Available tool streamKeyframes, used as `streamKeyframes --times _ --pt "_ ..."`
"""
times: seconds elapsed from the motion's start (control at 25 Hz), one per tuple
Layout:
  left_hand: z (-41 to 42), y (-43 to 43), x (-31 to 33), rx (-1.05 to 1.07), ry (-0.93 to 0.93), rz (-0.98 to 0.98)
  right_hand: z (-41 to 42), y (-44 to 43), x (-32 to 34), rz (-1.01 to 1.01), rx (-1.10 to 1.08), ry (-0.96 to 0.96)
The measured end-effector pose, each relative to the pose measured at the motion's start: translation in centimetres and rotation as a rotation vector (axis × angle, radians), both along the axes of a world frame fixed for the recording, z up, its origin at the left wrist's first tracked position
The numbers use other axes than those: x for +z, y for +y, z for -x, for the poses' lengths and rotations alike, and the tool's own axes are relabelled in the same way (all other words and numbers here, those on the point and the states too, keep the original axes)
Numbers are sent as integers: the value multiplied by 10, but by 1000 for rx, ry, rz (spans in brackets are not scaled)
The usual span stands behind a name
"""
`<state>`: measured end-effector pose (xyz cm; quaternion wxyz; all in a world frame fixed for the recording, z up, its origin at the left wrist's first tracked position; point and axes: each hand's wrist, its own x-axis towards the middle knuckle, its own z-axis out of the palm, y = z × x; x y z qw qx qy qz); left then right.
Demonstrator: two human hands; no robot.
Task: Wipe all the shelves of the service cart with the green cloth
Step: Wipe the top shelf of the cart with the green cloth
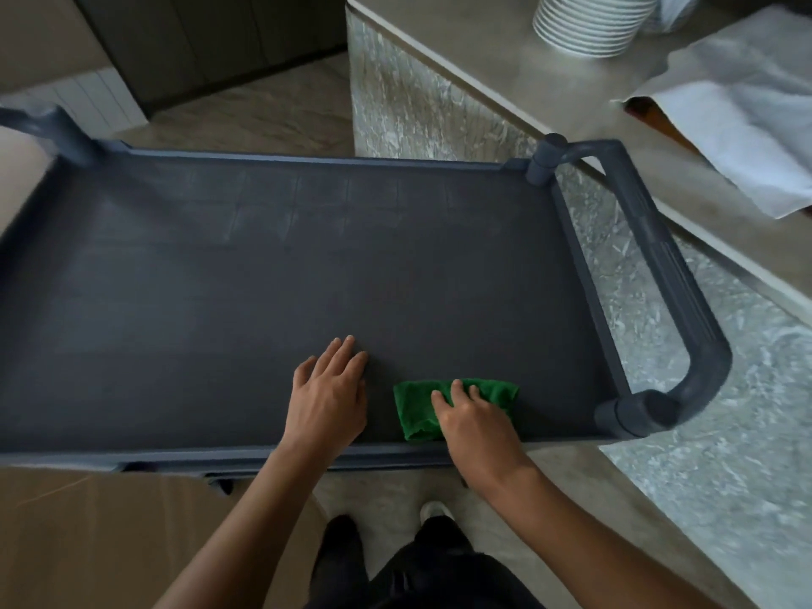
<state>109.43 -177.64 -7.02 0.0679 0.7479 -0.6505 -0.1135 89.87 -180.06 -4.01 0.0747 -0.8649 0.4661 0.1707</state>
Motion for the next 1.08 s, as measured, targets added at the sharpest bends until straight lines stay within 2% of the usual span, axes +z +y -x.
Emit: streamKeyframes --times 0.12,0.24,0.32,0.48,0.6,0.76,0.92,1.08 --pt "-27 4 -2 -20 -75 -34 -6 7 0 -10 -9 -27" --pt "-31 9 -7 16 -30 -42 -6 15 -1 1 -57 -94" --pt "-29 10 -11 16 -23 -32 -9 15 0 61 -97 -167" --pt "-29 9 -14 8 -29 -27 -18 -3 -8 239 -6 -124" --pt "-28 11 -13 10 -31 -25 -38 -44 -7 317 14 -95" --pt "-28 9 -10 7 -29 -27 -74 -125 -18 238 -8 32" --pt "-29 8 -11 15 -45 -39 -110 -203 -10 293 -69 -22" --pt "-27 8 -10 34 -60 -22 -124 -232 -3 254 -144 -42"
